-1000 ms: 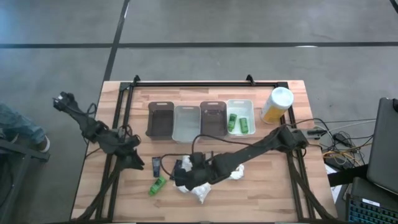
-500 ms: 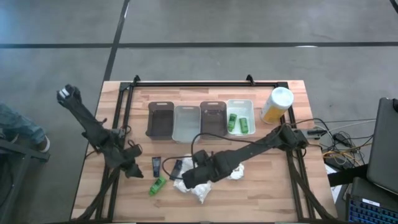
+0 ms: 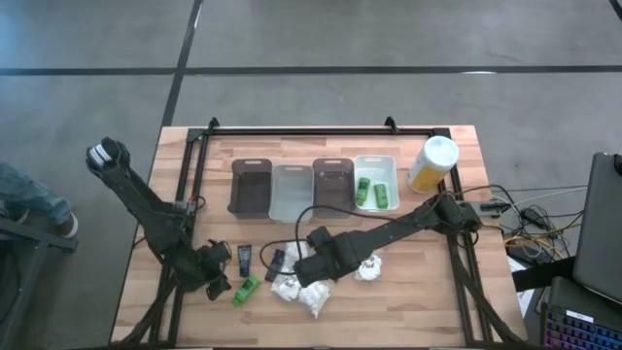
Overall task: Pick & Place Travel size toiletries
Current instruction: Put the green shampoo into the white bin
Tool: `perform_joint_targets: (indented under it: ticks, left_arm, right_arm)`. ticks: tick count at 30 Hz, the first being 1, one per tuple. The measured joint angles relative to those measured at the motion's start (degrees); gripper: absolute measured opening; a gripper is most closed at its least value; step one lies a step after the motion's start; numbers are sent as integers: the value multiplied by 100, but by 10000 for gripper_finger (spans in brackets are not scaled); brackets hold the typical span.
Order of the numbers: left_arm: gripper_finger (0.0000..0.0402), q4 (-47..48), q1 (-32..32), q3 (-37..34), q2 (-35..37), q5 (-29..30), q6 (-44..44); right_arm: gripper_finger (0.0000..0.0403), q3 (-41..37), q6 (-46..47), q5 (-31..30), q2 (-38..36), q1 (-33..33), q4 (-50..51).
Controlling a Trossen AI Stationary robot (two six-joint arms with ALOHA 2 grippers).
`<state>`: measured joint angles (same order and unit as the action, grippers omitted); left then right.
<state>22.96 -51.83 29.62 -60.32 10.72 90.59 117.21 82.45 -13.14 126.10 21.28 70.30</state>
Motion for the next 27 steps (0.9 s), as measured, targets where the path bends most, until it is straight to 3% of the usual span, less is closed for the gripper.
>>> perform_joint_targets:
  ticks: [9,27]
  left_arm:
    - [188,-154,-26,341,-922,-70,-14]
    - [188,-754,-28,615,-1885,-60,283]
  right_arm:
    - [363,0,-583,-14,0,-87,9]
    - [363,0,-1219,29,-2,-183,29]
